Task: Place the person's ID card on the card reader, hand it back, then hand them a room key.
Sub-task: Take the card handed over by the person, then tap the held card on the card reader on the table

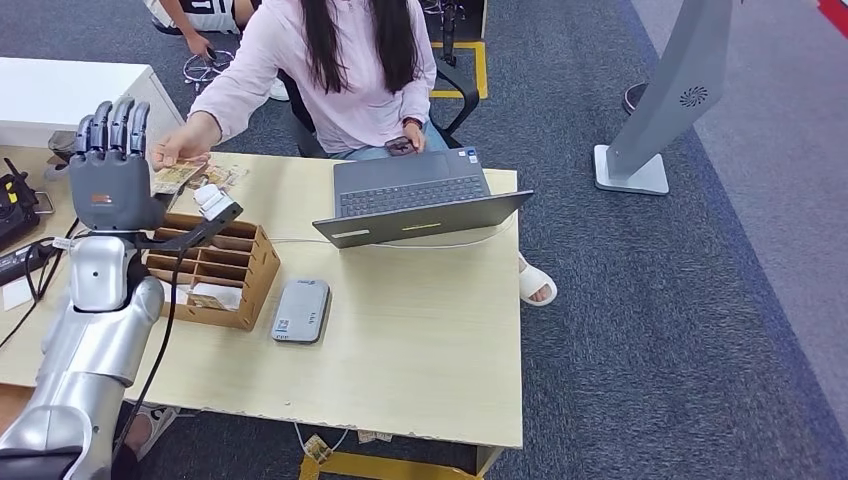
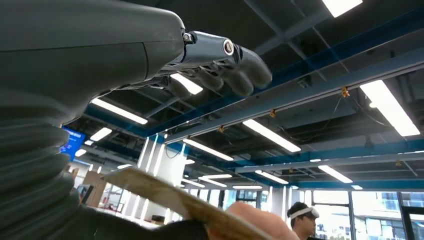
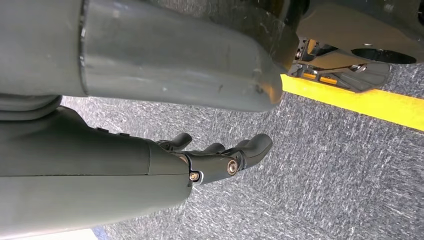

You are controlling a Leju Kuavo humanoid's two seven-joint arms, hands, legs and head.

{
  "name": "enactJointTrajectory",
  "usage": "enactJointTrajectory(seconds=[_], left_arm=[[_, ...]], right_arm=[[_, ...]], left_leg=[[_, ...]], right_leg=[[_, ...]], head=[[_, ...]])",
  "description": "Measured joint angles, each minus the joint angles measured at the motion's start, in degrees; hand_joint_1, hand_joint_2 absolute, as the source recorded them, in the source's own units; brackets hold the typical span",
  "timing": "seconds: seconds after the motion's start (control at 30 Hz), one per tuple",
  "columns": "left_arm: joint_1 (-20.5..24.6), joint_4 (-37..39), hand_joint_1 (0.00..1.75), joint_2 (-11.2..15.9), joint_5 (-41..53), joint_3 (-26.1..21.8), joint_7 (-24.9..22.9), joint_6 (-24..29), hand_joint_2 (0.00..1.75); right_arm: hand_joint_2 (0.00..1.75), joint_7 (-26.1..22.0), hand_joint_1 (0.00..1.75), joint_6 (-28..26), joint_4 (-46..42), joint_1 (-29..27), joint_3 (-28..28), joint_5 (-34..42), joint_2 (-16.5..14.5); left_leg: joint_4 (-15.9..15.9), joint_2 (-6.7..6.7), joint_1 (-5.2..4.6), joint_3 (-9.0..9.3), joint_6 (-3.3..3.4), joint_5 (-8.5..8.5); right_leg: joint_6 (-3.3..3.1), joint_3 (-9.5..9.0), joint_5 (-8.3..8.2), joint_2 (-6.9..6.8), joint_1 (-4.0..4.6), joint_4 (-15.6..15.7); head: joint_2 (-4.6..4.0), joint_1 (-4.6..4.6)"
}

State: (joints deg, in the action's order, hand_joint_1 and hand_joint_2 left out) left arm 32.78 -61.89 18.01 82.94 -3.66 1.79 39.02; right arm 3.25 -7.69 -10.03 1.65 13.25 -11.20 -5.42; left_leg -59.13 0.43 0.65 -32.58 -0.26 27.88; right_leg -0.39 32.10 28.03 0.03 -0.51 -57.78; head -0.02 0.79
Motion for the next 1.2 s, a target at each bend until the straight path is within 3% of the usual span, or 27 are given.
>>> enactJointTrajectory(seconds=[0.77, 0.97, 1.2], left_arm=[[-0.6, 1.1, 1.75, 1.0, -3.1, 0.1, 3.8, 0.5, 1.75], [-7.1, -5.0, 1.75, -2.3, -4.4, 1.3, 6.1, 0.5, 1.75], [-15.8, -13.1, 1.75, -6.2, -2.7, 7.6, 4.1, 0.5, 1.75]], right_arm=[[0.0, -0.3, 0.0, -0.1, 0.0, 0.0, 0.3, 0.0, 0.0], [0.0, -0.5, 0.0, -0.4, 0.0, 0.0, 0.3, 0.4, -0.1], [0.0, -0.4, 0.0, -1.0, 0.0, 0.0, 0.3, 0.8, -0.3]], left_leg=[[0.0, -0.03, 0.0, -0.04, 0.0, -0.01], [0.0, -0.02, -0.03, -0.04, 0.0, 0.0], [0.0, -0.02, -0.03, -0.06, 0.01, 0.02]], right_leg=[[0.01, 0.01, -0.01, -0.02, 0.0, 0.0], [0.01, 0.02, 0.0, -0.01, -0.02, 0.0], [0.02, 0.04, 0.0, -0.02, -0.03, 0.0]], head=[[0.0, 0.01], [0.0, 0.01], [0.0, 0.01]])
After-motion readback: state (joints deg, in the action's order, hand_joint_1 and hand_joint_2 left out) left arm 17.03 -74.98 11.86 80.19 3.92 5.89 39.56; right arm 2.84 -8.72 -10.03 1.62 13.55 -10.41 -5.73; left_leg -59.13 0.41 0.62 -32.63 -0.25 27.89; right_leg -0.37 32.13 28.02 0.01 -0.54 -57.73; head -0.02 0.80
